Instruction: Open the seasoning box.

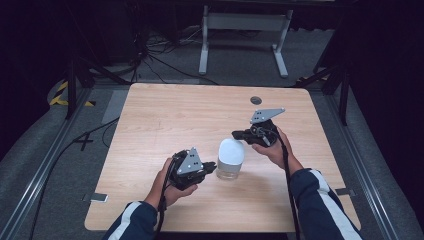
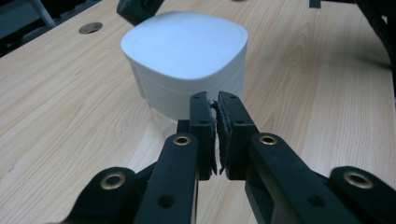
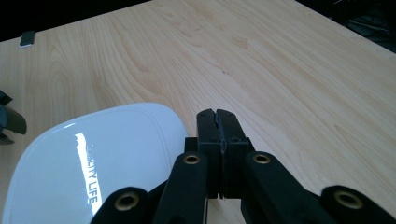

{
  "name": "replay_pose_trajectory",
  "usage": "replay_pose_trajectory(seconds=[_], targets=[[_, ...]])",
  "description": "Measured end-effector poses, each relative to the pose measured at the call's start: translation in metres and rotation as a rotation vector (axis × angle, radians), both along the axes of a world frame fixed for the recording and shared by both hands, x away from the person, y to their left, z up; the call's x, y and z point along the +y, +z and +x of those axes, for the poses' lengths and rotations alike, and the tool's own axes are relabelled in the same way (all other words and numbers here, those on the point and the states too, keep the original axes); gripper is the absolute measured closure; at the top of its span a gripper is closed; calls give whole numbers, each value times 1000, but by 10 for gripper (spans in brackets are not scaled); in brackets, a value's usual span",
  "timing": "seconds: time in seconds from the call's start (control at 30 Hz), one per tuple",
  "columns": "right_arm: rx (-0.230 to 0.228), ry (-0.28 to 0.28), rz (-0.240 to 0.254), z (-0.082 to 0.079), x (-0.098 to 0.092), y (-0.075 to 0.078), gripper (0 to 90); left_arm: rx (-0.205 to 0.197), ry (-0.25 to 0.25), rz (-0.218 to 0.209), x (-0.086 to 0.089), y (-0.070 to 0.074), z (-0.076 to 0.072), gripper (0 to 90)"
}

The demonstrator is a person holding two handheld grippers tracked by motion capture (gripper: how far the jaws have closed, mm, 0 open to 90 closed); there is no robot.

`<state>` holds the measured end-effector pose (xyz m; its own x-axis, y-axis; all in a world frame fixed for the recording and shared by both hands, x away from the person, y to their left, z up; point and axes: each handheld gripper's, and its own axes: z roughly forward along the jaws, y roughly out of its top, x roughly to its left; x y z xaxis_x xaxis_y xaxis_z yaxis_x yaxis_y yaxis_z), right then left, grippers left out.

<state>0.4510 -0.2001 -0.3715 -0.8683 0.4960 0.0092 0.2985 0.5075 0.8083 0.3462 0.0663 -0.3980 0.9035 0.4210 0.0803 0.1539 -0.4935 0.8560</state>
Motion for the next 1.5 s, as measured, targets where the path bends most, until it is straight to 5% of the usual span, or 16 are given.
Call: replay_pose_trajectory(seconds=[0.2, 0.37, 0.73, 1.13, 1.5], targets=[[-28, 15, 44, -3, -1, 8, 900, 1, -4, 1, -5, -3, 2, 870], [-31, 60, 4, -8, 7, 9, 900, 5, 0, 4, -5, -3, 3, 877], [-17, 32, 8, -2, 7, 4, 900, 2, 3, 3, -6, -3, 6, 891], [-15, 17, 2, -1, 5, 1, 900, -18, 13, -28, -19, 18, 16, 867], [-38, -84, -56, -17, -48, -6, 894, -10, 39, -8, -24, 27, 45, 825]])
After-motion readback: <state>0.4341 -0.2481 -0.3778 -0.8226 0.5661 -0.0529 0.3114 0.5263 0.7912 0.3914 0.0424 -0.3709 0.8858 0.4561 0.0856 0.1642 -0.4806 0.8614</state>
